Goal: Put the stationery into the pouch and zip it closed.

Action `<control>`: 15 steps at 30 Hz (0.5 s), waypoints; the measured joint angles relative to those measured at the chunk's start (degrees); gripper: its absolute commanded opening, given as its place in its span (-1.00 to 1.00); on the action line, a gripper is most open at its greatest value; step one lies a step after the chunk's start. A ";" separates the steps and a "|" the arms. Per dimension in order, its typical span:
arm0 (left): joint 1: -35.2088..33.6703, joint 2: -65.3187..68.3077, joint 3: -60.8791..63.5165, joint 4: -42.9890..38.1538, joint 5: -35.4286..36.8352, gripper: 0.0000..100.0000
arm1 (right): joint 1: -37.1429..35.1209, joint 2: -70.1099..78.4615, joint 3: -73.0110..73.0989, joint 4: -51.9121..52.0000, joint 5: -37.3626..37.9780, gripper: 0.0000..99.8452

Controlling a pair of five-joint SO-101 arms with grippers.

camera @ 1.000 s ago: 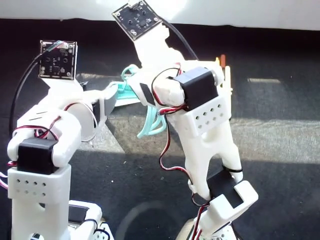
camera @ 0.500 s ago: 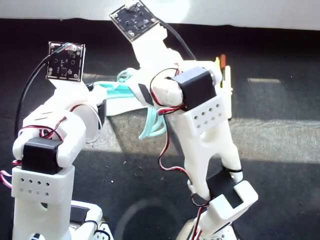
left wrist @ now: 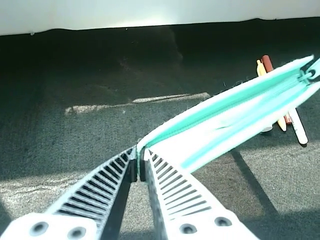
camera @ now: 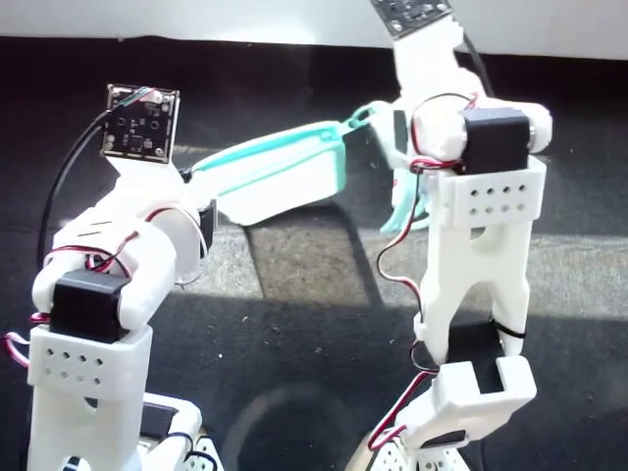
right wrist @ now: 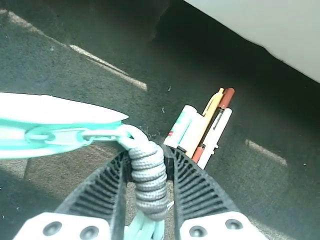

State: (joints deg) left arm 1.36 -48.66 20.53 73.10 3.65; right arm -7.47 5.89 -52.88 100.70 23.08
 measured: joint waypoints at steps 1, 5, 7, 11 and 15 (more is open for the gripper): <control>0.00 0.00 0.00 0.00 0.00 -0.98 | 0.53 0.00 0.26 0.00 0.44 -0.99; 0.09 0.00 0.00 0.00 0.00 -0.98 | 2.64 0.53 3.78 0.00 1.93 -0.99; 0.09 0.00 0.00 0.00 0.00 -0.98 | 3.60 1.58 5.01 0.00 2.11 -0.99; 0.18 0.00 0.00 0.00 0.00 -0.98 | 4.04 2.20 5.45 0.00 2.11 -0.99; 0.18 0.00 0.00 0.00 0.00 -0.98 | 4.04 2.11 5.45 0.00 2.11 -0.99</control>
State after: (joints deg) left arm 1.54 -48.66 20.53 73.10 3.65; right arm -3.43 8.00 -47.43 100.70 25.19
